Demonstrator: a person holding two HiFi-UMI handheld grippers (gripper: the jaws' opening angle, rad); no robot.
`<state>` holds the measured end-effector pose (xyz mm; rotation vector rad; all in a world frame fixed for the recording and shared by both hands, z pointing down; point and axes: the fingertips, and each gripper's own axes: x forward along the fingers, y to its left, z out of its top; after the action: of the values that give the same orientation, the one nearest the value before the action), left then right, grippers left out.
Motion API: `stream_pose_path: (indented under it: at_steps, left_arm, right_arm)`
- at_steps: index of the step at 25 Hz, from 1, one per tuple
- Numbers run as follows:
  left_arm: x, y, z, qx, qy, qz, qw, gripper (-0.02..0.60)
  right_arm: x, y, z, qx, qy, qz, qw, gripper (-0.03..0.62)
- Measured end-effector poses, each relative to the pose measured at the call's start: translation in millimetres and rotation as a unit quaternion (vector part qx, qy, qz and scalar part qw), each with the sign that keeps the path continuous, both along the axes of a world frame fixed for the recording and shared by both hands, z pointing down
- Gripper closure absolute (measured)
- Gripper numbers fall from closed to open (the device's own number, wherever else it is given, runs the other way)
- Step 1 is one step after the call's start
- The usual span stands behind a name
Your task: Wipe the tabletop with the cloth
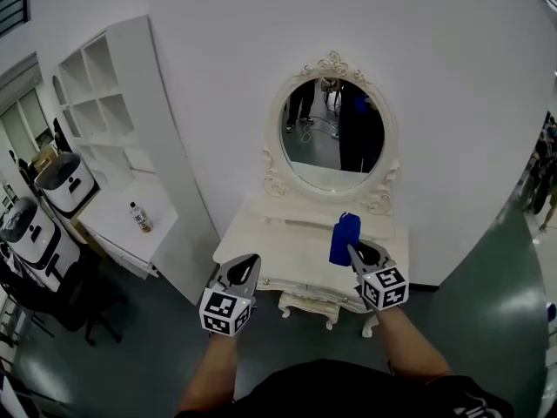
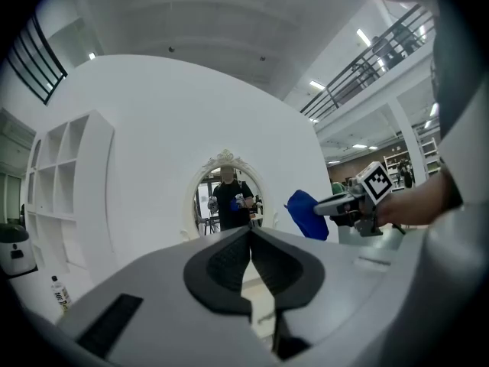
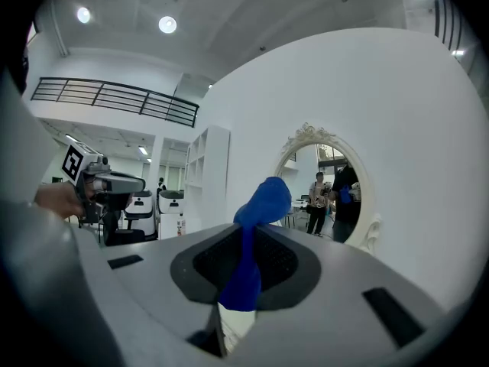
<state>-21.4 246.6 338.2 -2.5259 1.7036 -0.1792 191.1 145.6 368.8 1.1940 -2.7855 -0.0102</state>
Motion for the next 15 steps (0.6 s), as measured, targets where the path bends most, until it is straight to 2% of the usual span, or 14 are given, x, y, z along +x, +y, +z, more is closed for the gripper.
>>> stream_pose_path:
  at_steps: [8,15]
  left_arm:
    - [-59.8,-8.9,-2.5,-0.002,0.002,-0.004,1.0,0.569]
    - [-105.9,-15.2,5.9,-0.015,0.006,-0.02,0.9997,0.569]
  right_arm:
    - [-49.8,-7.4,-3.9,0.01,0.014,0.013,1.0,0.555]
    - [-78.3,-23.7,7.5,-0.003,0.015,0.018,1.0,0.554]
